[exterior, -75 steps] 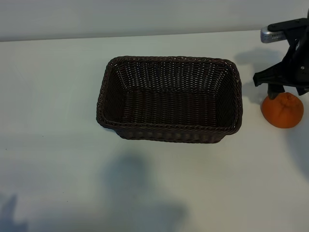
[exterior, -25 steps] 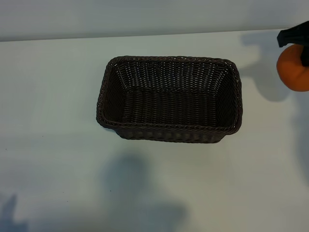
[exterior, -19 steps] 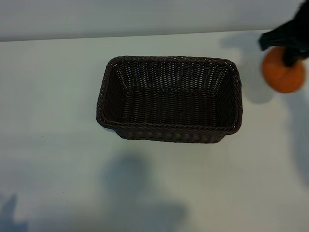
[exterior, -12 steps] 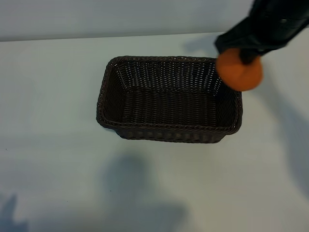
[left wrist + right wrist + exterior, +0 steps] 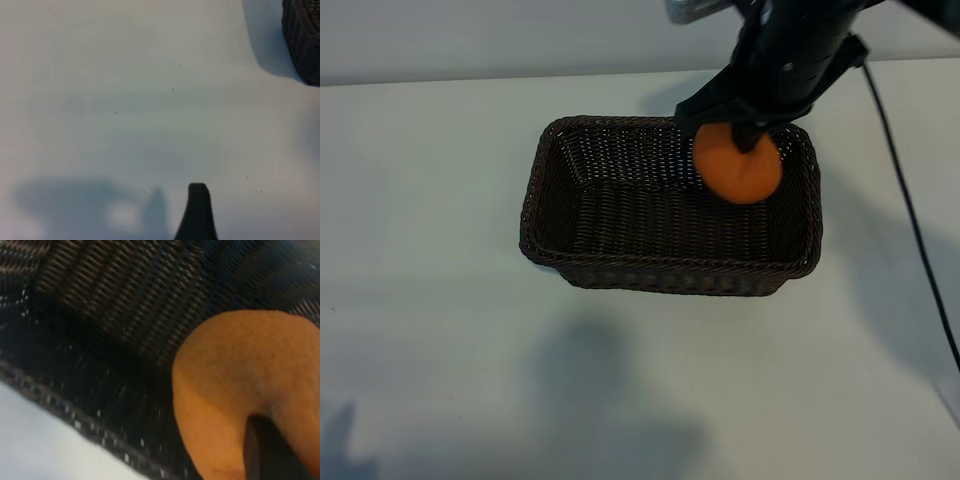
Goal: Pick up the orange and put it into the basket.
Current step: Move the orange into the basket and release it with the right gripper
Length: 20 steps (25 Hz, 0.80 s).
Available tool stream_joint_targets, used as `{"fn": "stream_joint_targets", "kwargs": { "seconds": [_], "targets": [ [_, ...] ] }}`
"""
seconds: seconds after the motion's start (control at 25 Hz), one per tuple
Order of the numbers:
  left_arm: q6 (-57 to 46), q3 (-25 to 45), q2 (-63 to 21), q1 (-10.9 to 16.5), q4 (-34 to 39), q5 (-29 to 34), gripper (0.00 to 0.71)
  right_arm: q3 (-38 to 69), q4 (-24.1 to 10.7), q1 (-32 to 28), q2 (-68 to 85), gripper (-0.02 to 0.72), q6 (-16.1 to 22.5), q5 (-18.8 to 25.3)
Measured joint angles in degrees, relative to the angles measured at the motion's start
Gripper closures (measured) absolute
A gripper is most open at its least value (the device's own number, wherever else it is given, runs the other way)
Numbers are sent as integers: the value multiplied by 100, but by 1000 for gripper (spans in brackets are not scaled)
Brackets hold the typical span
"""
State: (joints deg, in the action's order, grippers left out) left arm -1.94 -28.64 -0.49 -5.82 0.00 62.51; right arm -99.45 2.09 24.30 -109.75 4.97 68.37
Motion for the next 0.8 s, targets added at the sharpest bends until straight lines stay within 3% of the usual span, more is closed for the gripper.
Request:
{"fn": "stream_joint_targets", "kwargs": {
  "seconds": [0.32,0.8],
  "targets": [
    [0,0,0,0,0,0,116,-45,-79,24,-873,631,-19,-283],
    [0,0,0,0,0,0,116,-45,158,24,-1462,617,-101,-394]
  ]
}}
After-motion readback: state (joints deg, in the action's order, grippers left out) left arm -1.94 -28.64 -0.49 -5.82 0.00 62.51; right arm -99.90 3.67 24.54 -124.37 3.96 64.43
